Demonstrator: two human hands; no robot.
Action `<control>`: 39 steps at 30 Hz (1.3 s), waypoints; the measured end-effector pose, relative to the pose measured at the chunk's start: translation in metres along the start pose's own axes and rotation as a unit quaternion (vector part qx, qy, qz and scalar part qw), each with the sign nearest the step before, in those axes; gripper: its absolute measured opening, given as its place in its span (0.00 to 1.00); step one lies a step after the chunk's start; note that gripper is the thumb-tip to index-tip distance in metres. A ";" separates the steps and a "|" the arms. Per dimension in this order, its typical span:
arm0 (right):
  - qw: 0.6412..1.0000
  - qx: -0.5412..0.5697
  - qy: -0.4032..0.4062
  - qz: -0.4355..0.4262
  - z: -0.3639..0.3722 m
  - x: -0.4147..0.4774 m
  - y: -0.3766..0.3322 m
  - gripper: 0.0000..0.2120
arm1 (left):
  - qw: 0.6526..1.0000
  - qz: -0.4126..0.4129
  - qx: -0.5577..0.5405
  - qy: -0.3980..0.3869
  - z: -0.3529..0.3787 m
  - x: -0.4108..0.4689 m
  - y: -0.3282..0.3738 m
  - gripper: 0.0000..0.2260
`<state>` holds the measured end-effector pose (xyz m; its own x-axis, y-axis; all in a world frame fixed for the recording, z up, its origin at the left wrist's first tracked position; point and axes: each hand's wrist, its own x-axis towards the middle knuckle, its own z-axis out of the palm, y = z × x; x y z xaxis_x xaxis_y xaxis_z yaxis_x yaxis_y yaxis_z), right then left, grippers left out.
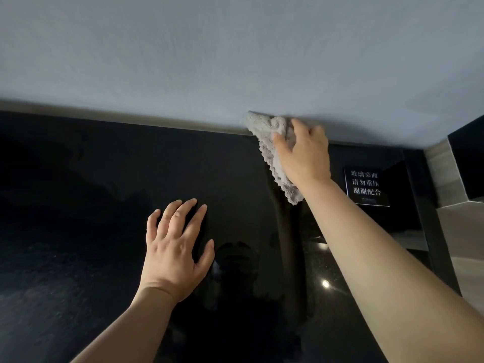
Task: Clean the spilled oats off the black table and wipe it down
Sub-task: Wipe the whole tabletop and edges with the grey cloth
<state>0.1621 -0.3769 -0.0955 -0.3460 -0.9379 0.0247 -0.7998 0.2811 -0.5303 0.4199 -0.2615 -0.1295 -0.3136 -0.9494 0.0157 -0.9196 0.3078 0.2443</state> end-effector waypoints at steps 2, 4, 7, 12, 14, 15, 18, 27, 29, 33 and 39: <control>0.996 -0.040 -0.037 -0.066 -0.003 0.000 -0.001 0.29 | 1.000 0.000 -0.003 0.004 0.000 0.000 0.000 0.26; 0.987 -0.090 -0.060 -0.121 -0.005 -0.006 0.004 0.31 | 1.000 0.001 -0.003 0.007 0.000 0.000 0.000 0.26; 0.976 -0.153 -0.004 -0.154 0.003 -0.013 0.011 0.32 | 1.000 0.002 -0.005 0.010 0.001 0.000 0.000 0.26; 0.966 -0.117 0.029 -0.227 0.034 -0.011 0.008 0.22 | 1.000 0.000 -0.006 0.012 0.001 0.000 0.000 0.26; 0.972 -0.087 0.044 -0.212 0.040 -0.011 0.008 0.15 | 1.000 0.000 -0.004 0.012 0.001 0.000 0.000 0.26; 0.975 -0.080 0.053 -0.200 0.041 -0.012 0.008 0.12 | 1.000 0.001 -0.003 0.011 0.002 0.000 0.000 0.26; 0.979 -0.067 0.065 -0.180 0.036 -0.032 0.012 0.11 | 1.000 -0.002 -0.002 0.009 0.001 0.000 0.000 0.26; 0.991 0.013 0.028 -0.133 -0.003 -0.115 0.018 0.13 | 1.000 -0.004 0.001 0.003 -0.001 -0.001 0.001 0.26; 0.989 0.028 0.086 -0.116 -0.012 -0.089 0.010 0.12 | 1.000 -0.005 0.003 0.003 -0.001 0.000 0.001 0.26; 0.986 -0.015 0.145 -0.081 0.001 -0.020 0.001 0.10 | 1.000 -0.004 0.002 0.007 0.000 0.000 0.001 0.26; 0.990 -0.082 0.086 -0.081 0.032 -0.026 0.013 0.12 | 1.000 -0.004 0.003 0.008 0.002 0.000 0.001 0.26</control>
<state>0.1770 -0.3555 -0.1302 -0.2739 -0.9287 0.2498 -0.9158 0.1725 -0.3628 0.4189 -0.2612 -0.1308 -0.3017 -0.9530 0.0285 -0.9235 0.2996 0.2394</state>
